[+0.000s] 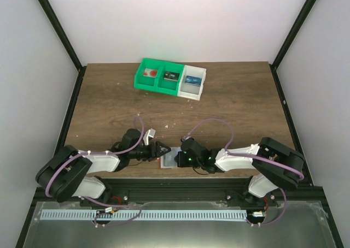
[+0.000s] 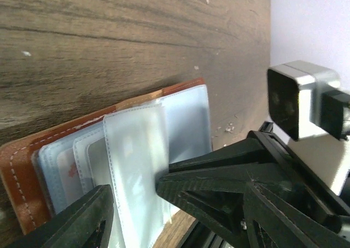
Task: Take the credit cards out of the card holder
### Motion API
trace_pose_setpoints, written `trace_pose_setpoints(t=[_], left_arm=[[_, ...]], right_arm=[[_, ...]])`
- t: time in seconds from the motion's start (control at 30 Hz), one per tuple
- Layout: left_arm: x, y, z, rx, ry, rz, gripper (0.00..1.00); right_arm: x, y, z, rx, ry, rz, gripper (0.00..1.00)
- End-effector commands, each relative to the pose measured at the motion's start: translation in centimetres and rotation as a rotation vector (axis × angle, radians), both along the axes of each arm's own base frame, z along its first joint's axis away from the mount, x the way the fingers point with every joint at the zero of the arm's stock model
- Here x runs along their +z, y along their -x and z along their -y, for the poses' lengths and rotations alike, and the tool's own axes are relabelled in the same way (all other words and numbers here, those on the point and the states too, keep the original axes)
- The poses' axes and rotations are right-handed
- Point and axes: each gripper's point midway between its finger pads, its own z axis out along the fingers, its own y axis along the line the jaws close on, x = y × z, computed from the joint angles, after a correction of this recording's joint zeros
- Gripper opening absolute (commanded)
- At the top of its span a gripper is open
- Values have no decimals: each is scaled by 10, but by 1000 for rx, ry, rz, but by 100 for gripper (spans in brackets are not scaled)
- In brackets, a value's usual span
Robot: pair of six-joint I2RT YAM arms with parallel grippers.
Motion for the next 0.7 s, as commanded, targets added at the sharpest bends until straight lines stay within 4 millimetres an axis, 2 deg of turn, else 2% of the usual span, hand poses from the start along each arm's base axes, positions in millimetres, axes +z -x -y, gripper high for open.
trace_pose_setpoints(t=[0.0,0.17,0.57,0.67], left_arm=[[-3,-2,5,-15,3,9,67],[-16,-2,3,-6,-26,-14,67],[-10,4,21,-45,24,-26,67],[-10,5,25,-56,28,-29,67]], right_arm=[[-3,2,3,-7,14,-3,8],[-3,2,3,-10,8,-3,8],[-2,2,5,-25,-36,-10,7],[-3,2,9,-36,-66,-19,1]])
